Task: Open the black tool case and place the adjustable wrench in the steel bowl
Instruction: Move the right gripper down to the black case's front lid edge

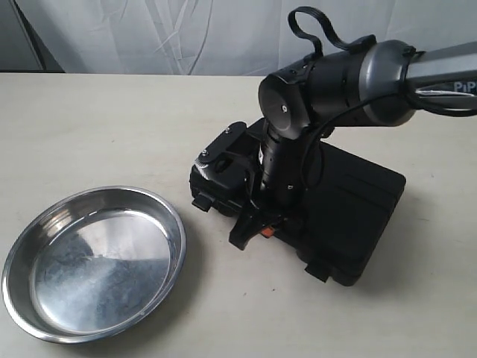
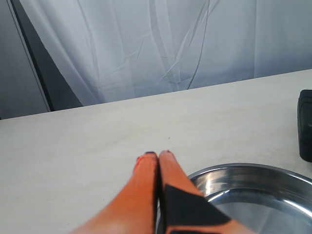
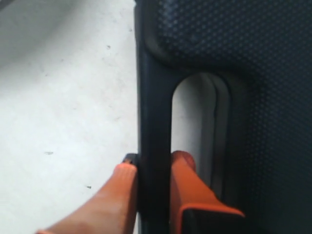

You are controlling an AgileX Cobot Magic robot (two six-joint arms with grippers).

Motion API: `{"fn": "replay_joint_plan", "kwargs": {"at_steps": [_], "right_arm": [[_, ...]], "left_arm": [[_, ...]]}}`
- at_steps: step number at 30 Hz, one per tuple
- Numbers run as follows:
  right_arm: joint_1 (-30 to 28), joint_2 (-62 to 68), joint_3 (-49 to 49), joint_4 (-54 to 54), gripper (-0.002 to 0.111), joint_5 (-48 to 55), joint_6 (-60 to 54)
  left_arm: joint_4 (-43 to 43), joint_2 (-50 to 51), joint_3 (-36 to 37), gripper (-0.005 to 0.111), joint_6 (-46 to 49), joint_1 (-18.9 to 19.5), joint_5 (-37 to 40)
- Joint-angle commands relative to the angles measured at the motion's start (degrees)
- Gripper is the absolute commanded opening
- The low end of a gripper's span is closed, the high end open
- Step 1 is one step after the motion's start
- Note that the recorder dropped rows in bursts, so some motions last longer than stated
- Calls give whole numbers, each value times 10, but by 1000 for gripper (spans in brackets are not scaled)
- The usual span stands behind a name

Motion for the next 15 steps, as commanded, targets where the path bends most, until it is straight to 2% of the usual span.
{"fn": "replay_joint_plan", "kwargs": {"at_steps": [1, 15], "right_arm": [[-1, 1, -2, 27, 0, 6, 1], [-1, 14, -2, 26, 0, -17, 0]], "left_arm": [[-1, 2, -1, 0, -1, -1, -3], [-1, 2, -1, 0, -1, -1, -3]]}}
